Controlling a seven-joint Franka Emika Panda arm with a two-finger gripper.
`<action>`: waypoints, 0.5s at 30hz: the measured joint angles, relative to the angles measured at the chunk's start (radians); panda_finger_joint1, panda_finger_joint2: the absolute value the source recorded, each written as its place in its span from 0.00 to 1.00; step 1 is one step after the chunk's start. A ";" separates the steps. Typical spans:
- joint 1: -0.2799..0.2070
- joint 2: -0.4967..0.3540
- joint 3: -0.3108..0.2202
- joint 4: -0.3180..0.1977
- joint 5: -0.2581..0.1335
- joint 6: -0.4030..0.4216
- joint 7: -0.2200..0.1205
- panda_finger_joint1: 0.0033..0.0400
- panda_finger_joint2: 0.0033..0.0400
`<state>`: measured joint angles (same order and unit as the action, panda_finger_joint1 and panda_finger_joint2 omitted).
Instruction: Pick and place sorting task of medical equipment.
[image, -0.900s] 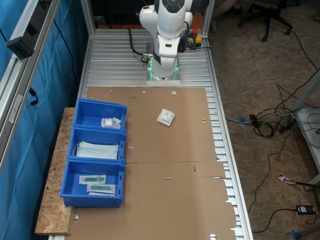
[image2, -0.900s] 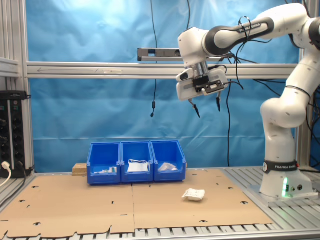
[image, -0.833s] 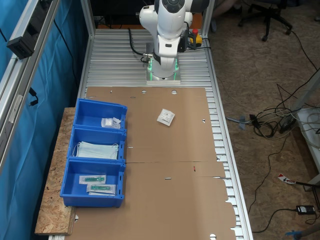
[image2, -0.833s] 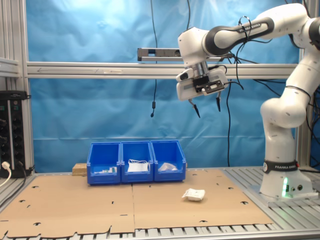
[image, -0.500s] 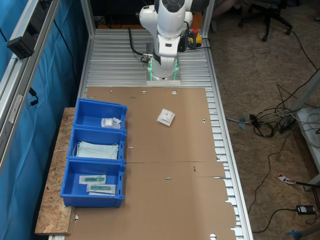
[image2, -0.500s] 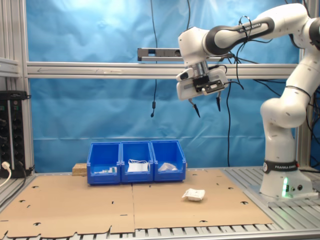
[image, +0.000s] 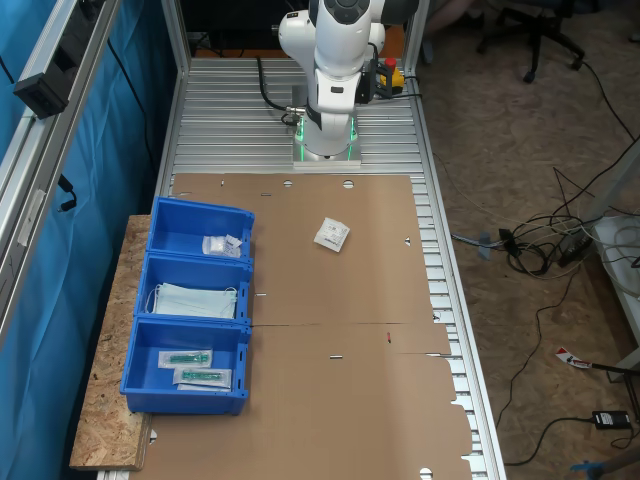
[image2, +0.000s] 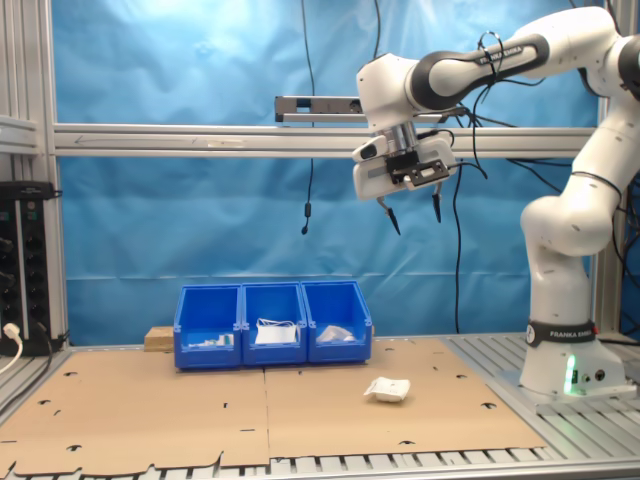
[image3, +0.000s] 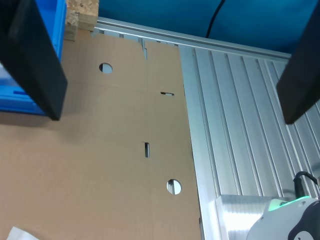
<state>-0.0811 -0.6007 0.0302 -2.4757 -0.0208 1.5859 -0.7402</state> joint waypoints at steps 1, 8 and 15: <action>0.000 0.000 0.000 0.000 0.000 0.001 0.000 1.00 1.00; 0.001 0.003 -0.001 -0.002 0.000 0.035 0.000 1.00 1.00; 0.003 0.026 -0.002 -0.014 0.000 0.126 0.000 1.00 1.00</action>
<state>-0.0783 -0.5749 0.0277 -2.4892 -0.0208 1.7117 -0.7402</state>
